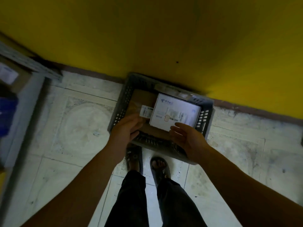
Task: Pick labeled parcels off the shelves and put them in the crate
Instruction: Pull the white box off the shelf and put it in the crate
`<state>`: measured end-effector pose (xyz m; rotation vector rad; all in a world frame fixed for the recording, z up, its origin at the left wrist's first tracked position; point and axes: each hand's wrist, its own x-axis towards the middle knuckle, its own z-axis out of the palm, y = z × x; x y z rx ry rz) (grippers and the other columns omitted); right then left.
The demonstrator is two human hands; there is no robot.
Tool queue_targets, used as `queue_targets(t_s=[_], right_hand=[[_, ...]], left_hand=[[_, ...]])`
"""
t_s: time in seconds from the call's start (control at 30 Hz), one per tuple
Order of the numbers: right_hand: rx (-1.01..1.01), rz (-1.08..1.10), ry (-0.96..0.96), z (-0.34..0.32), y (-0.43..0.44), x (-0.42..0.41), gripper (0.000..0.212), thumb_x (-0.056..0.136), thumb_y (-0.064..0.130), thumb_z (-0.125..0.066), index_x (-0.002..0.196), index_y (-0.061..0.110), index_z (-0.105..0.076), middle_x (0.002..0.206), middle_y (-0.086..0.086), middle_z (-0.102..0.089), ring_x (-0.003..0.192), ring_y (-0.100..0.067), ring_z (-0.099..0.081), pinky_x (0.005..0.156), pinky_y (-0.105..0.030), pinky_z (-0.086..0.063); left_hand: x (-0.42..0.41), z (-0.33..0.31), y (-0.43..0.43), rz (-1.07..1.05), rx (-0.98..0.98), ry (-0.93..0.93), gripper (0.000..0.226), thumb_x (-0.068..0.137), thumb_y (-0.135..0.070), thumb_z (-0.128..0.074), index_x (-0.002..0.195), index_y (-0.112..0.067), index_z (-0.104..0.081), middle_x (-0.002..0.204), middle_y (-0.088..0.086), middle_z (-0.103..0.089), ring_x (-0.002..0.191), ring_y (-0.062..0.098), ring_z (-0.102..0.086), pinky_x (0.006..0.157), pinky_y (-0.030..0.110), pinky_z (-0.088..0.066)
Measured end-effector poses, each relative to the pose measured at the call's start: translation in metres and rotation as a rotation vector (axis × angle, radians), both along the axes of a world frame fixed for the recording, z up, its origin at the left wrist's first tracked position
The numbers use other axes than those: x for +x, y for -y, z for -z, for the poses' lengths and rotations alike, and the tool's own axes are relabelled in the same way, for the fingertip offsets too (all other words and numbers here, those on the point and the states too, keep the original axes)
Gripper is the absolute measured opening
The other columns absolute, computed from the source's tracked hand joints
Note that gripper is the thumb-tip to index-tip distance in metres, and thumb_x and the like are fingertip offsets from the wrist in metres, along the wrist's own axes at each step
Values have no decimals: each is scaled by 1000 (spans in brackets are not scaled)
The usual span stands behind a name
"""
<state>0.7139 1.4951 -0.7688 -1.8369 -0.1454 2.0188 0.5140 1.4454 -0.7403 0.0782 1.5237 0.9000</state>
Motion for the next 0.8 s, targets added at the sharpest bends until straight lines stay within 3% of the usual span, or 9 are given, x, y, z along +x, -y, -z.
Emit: queue_targets(t_s=[0.17,0.37,0.47,0.6,0.7,0.8], right_hand=[[63,-241,38,-62,15,-24,44,94,16,-61,135,8,-50,108,-13,-71,102,-28,-67,78,-33,-56],[117,-473,-13,-120,43,-69,32,92,18,-62,122,6,-61,106,-14,-73,96,-26,-70,79,-35,-57],[149,-650,-96,-160,71,-113,21,94,18,-59,107,4,-67,109,-18,-69,103,-29,-66,88,-36,-55],[218,-821,-211,-205,115,-170,28,97,20,-56,119,3,-63,113,-11,-72,102,-23,-69,80,-32,-54],[263,-989,-264,-236,153,-208,24,98,24,-55,119,13,-63,115,-4,-72,107,-20,-68,86,-32,-54],[340,-1115,-303,-275,215,-252,24,98,27,-54,119,17,-63,114,0,-72,105,-16,-69,79,-26,-54]], left_hand=[[-7,-65,47,-264,45,25,32,98,-17,-52,129,-13,-58,121,3,-68,111,16,-63,100,32,-46],[-25,-134,93,-463,126,16,27,99,-18,-49,124,-17,-59,113,-2,-69,108,13,-64,99,33,-47],[-55,-175,142,-576,177,-40,25,98,-19,-51,121,-19,-62,114,-2,-71,108,14,-66,98,33,-49],[-91,-222,212,-700,217,-135,25,97,-21,-54,120,-21,-63,115,-3,-71,106,15,-67,96,33,-49],[-106,-248,265,-739,236,-209,24,97,-24,-52,120,-23,-63,116,-4,-70,107,16,-66,95,33,-49],[-123,-282,335,-856,279,-261,26,97,-24,-52,121,-22,-63,116,-4,-70,108,16,-66,94,32,-48]])
